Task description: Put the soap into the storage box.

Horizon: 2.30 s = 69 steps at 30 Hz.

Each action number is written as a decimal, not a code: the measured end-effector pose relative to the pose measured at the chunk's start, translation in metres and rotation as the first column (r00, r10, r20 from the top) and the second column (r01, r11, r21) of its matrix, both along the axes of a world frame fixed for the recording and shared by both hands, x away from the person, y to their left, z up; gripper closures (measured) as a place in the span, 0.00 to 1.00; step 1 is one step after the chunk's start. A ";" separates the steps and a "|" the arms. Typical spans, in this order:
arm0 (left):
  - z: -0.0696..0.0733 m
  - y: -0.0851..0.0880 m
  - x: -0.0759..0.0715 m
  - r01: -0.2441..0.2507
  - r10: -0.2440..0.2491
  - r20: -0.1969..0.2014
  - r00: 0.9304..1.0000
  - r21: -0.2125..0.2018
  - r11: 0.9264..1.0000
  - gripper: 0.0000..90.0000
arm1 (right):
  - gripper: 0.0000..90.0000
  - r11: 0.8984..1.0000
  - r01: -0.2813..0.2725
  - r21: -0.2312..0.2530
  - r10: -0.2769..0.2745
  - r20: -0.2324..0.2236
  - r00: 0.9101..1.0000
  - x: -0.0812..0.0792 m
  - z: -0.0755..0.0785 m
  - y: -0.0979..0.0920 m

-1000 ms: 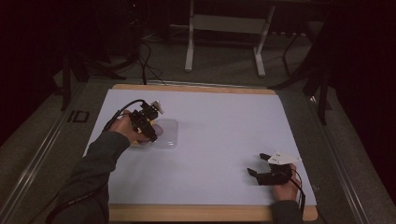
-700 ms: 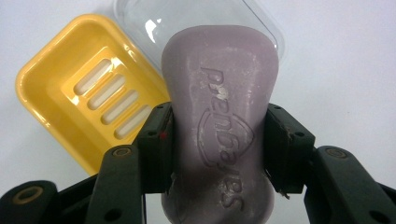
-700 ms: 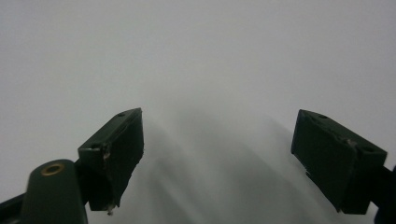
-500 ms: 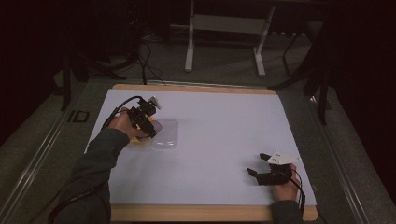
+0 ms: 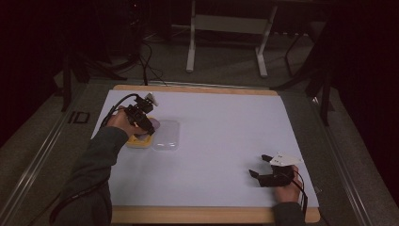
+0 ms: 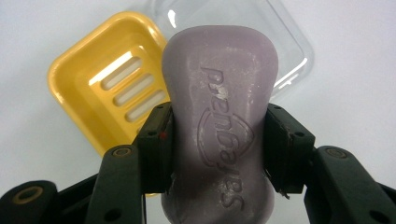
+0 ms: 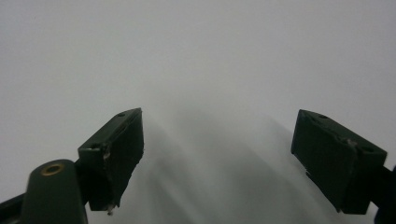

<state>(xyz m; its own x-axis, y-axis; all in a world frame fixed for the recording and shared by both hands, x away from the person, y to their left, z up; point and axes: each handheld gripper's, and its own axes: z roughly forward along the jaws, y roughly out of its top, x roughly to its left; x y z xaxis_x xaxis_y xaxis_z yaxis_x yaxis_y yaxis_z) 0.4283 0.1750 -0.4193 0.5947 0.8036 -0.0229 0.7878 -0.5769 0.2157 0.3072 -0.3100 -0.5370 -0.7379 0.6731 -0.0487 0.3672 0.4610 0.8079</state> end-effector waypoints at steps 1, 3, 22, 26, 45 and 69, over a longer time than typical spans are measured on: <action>0.000 0.001 0.001 -0.008 0.008 0.000 1.000 0.001 1.000 0.55 | 0.19 1.000 0.000 0.000 0.000 0.000 1.000 0.000 0.000 0.000; -0.001 0.003 0.003 -0.022 0.022 0.000 1.000 -0.005 1.000 0.55 | 0.19 1.000 0.000 0.000 0.000 0.000 1.000 0.000 0.000 0.000; -0.005 0.015 0.019 -0.118 0.118 0.012 0.993 0.000 0.993 0.55 | 0.19 1.000 -0.001 0.001 0.001 -0.002 1.000 0.000 0.000 0.000; -0.008 0.017 0.021 -0.138 0.138 0.007 0.990 -0.009 0.990 0.55 | 0.19 1.000 -0.001 -0.001 0.001 -0.003 1.000 0.000 0.000 0.000; -0.020 0.025 0.028 -0.237 0.237 0.006 0.972 -0.015 0.971 0.55 | 0.19 1.000 -0.001 -0.003 0.001 -0.005 1.000 0.000 0.000 0.000; -0.049 0.026 0.028 -0.304 0.304 -0.031 0.952 -0.013 0.953 0.55 | 0.19 1.000 0.001 -0.007 -0.001 -0.006 1.000 0.000 0.000 0.001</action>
